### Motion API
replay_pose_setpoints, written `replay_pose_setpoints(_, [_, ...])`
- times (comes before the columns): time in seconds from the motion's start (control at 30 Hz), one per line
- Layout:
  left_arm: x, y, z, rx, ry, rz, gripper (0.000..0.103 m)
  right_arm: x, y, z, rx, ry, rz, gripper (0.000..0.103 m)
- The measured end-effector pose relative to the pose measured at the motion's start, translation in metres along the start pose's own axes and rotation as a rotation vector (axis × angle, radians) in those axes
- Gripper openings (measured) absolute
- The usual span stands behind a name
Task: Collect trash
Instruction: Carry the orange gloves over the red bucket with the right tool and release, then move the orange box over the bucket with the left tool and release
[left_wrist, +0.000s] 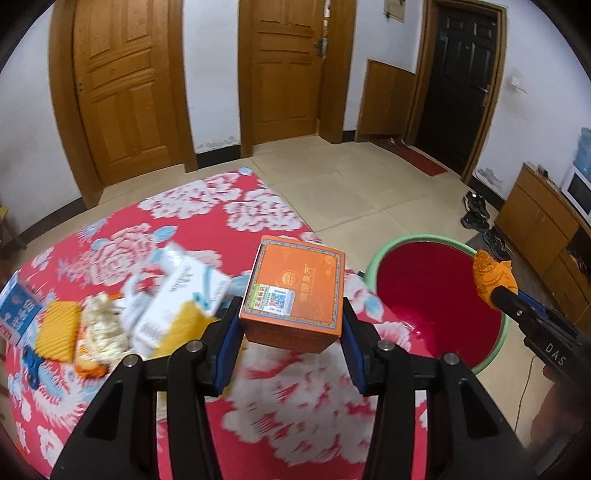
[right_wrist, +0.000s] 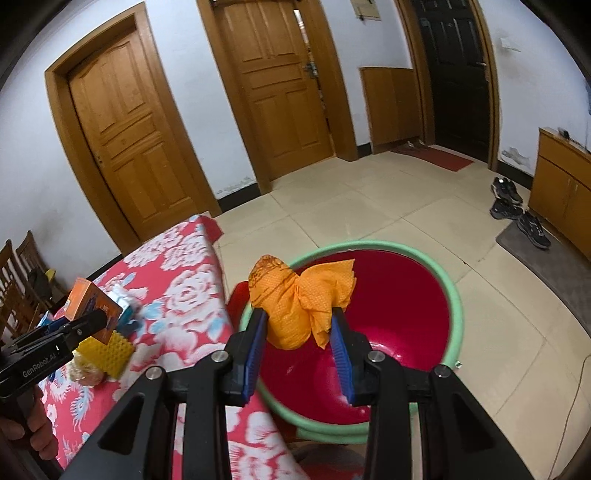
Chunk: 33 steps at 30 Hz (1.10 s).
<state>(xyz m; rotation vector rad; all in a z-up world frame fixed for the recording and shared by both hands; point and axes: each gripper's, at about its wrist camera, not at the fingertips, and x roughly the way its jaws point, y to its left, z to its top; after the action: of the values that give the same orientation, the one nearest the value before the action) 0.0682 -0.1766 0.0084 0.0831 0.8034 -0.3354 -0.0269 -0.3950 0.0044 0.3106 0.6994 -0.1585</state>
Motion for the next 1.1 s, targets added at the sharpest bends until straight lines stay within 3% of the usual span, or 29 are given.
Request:
replay_pose_setpoints(0.7, [0.072, -0.088, 0.004, 0.154, 0.088, -0.117, 0.050, 0.043, -0.060, -0.016, 0.111, 0.083, -0.086, 0.040])
replay_pose_setpoints(1.1, [0.083, -0.101, 0.003, 0.163, 0.111, -0.171, 0.053, 0.047, -0.074, -0.018, 0.142, 0.078, -0.090, 0.060])
